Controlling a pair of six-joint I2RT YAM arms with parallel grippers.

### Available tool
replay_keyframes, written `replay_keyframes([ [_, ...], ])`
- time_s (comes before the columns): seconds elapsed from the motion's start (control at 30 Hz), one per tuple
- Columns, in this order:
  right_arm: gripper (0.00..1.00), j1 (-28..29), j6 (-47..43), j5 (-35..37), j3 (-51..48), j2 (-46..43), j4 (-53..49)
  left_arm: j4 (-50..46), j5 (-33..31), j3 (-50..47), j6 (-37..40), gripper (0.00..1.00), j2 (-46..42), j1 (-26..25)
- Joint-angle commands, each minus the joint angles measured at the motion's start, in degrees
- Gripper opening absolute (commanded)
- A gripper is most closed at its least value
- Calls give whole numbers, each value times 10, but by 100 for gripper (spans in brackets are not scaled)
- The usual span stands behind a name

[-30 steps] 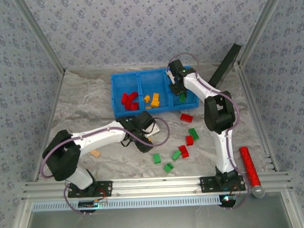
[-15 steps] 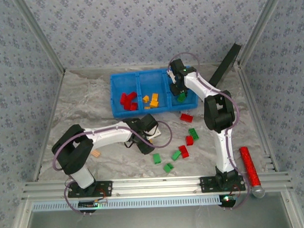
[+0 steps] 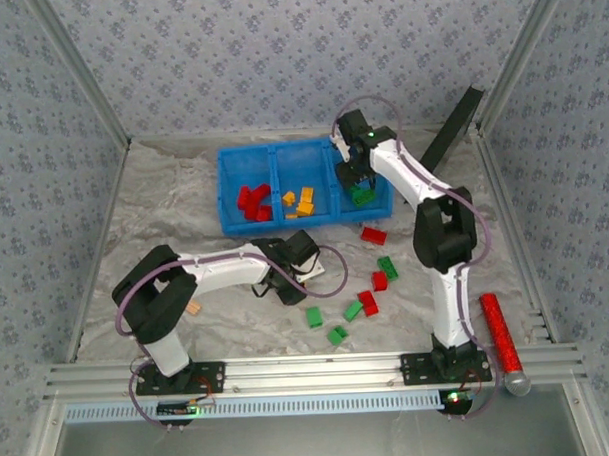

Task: Sort the legos into containers by color
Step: Pick up the lego from the center of the table, then place the lego in the container, then pick up the lego from the middle-right of the table.

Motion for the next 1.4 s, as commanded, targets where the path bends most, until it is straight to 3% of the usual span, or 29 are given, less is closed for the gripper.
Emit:
replay_keyframes([
  [0.0, 60, 6, 20, 17, -49, -109, -10, -20, -8, 12, -4, 33, 0, 2],
  [0.1, 67, 11, 49, 20, -121, -189, 5, -39, -11, 26, -3, 26, -14, 11],
  [0.23, 68, 18, 126, -12, -192, -271, -24, -60, 0, 70, 3, 22, -44, 42],
  [0.37, 67, 27, 192, -96, -310, -348, -23, -69, 9, 139, 20, 22, -60, 73],
  [0.63, 67, 102, 270, -112, -557, -467, 16, -79, 0, 340, -7, 23, 40, 158],
  [0.8, 66, 136, 342, -94, -626, -487, 40, -107, -15, 461, -26, 23, 149, 186],
  [1.0, 60, 135, 406, -69, -657, -482, 57, -151, -30, 587, -26, 23, 272, 190],
  [1.2, 51, 119, 418, -65, -661, -457, 65, -172, -28, 641, -31, 25, 333, 189],
  [1.37, 51, 106, 415, -71, -663, -428, 76, -174, -23, 643, -37, 32, 345, 189],
])
